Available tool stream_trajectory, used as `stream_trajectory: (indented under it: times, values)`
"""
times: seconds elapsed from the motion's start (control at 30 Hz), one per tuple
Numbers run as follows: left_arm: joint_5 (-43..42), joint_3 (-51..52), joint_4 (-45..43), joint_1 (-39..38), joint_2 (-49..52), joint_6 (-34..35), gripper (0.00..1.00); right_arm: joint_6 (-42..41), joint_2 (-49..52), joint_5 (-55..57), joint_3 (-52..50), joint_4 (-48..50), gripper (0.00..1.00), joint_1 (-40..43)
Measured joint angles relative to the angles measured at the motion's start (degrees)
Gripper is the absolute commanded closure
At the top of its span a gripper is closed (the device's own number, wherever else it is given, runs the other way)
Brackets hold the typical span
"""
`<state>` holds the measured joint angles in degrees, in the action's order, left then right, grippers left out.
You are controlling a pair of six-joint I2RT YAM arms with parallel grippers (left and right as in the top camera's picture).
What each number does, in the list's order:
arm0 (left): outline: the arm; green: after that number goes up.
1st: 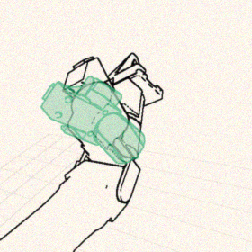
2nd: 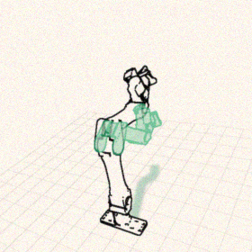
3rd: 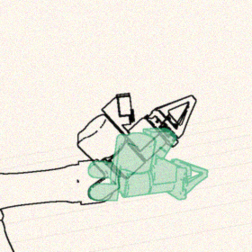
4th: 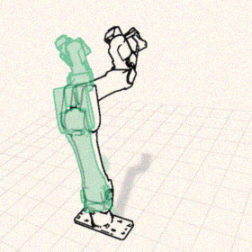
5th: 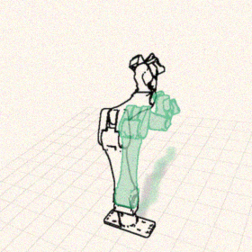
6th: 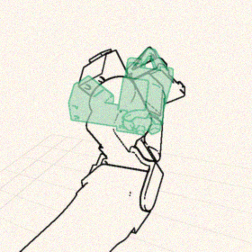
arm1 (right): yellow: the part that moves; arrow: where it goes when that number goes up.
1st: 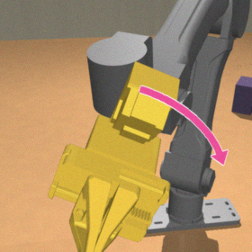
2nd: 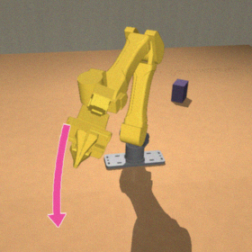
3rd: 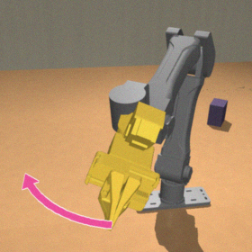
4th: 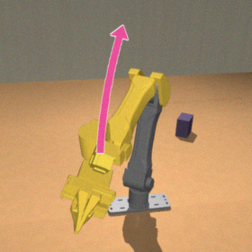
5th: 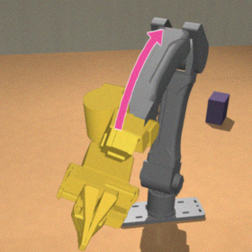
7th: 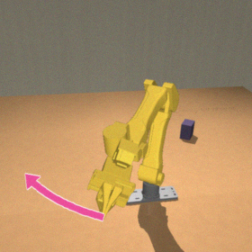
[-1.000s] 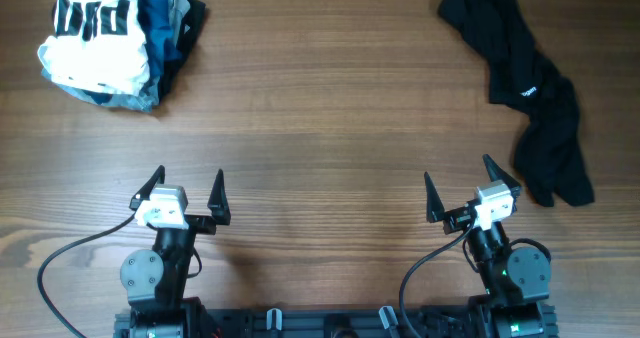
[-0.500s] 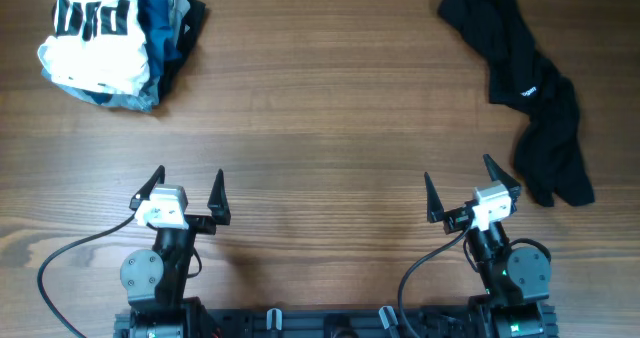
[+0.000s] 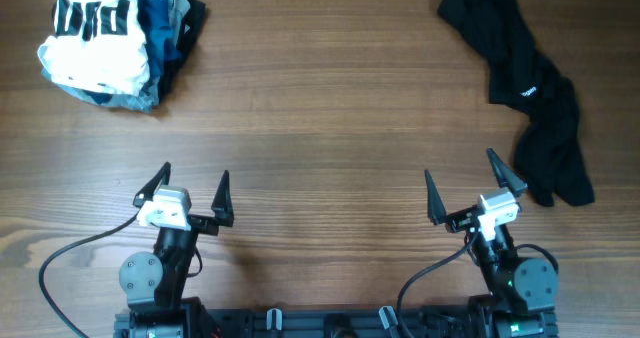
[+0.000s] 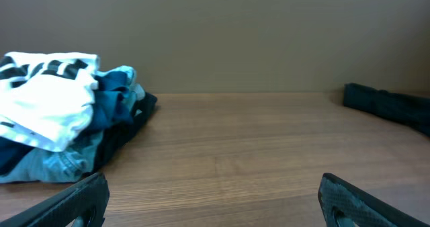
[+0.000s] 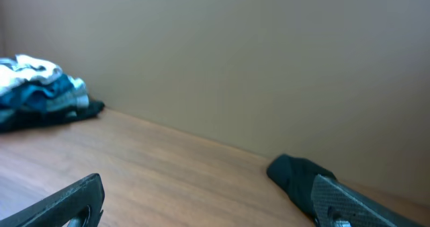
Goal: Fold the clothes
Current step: 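Reach the right gripper to the black shirt and grasp it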
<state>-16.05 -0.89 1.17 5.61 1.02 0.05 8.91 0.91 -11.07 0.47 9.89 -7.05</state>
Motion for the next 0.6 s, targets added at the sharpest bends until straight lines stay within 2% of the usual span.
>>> stream_trajectory:
  times: [0.1, 0.27, 0.47, 0.6]
  values:
    - [-0.79, -1.86, 0.39, 0.0, 0.74, 0.0, 0.0, -1.18, 0.31, -0.98, 1.77, 0.46, 0.0, 0.0]
    - [-1.03, -12.37, 1.62, 0.0, 7.48, -0.02, 0.0, -1.49, 5.35, -1.84, 11.91, 0.68, 0.0, 0.0]
    - [-1.29, -26.47, 7.1, 0.0, 21.94, -0.07, 0.0, -1.36, 19.76, -2.8, 26.8, -0.81, 0.0, 0.0]
    - [-1.51, -38.1, 15.72, 0.0, 34.01, -0.09, 0.0, -1.36, 32.48, -3.93, 38.05, -4.81, 0.0, 0.04]
